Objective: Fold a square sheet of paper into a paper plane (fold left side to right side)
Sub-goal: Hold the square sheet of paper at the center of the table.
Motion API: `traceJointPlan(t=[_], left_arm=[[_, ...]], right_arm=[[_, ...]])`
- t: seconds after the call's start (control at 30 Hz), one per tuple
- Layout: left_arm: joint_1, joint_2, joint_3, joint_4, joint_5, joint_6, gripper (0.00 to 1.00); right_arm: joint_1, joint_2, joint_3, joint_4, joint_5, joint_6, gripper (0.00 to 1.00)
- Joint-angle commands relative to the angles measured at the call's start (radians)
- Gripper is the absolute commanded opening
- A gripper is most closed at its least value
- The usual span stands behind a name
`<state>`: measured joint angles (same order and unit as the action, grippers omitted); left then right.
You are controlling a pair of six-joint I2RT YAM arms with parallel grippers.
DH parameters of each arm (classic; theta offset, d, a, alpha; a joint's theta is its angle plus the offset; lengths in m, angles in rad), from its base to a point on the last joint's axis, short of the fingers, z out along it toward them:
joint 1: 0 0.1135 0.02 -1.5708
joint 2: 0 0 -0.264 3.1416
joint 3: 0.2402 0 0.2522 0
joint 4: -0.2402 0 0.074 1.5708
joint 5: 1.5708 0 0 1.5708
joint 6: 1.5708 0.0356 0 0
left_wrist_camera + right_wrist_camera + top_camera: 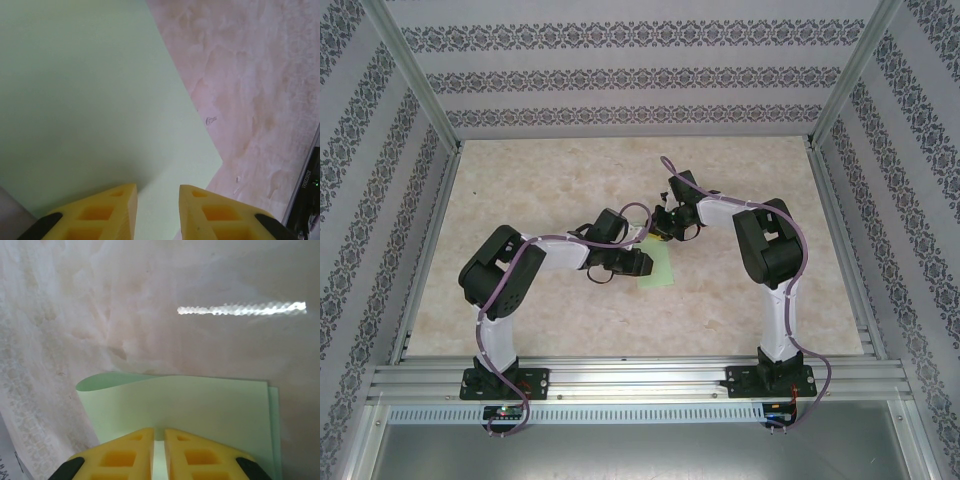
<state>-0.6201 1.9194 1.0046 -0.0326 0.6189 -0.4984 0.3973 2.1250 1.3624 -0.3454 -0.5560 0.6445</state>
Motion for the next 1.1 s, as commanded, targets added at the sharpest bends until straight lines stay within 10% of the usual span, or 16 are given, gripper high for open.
traceJointPlan(t=[0.0, 0.3, 0.7, 1.07], left_arm=[[0.003, 0.026, -0.013, 0.007, -0.02, 0.012, 0.29], [0.0, 0.03, -0.013, 0.002, -0.031, 0.009, 0.29], [-0.001, 0.03, 0.018, -0.047, -0.056, 0.021, 0.3], [-0.002, 0.02, 0.028, -0.047, -0.056, 0.015, 0.3]], right_arm=[[-0.022, -0.037, 0.023, -0.011, 0.041, -0.019, 0.2], [-0.105, -0.324, -0.06, -0.131, 0.081, -0.108, 0.43], [0.039, -0.592, -0.505, -0.054, 0.081, 0.014, 0.2], [0.086, -0.451, -0.527, -0.019, 0.145, 0.021, 0.17]])
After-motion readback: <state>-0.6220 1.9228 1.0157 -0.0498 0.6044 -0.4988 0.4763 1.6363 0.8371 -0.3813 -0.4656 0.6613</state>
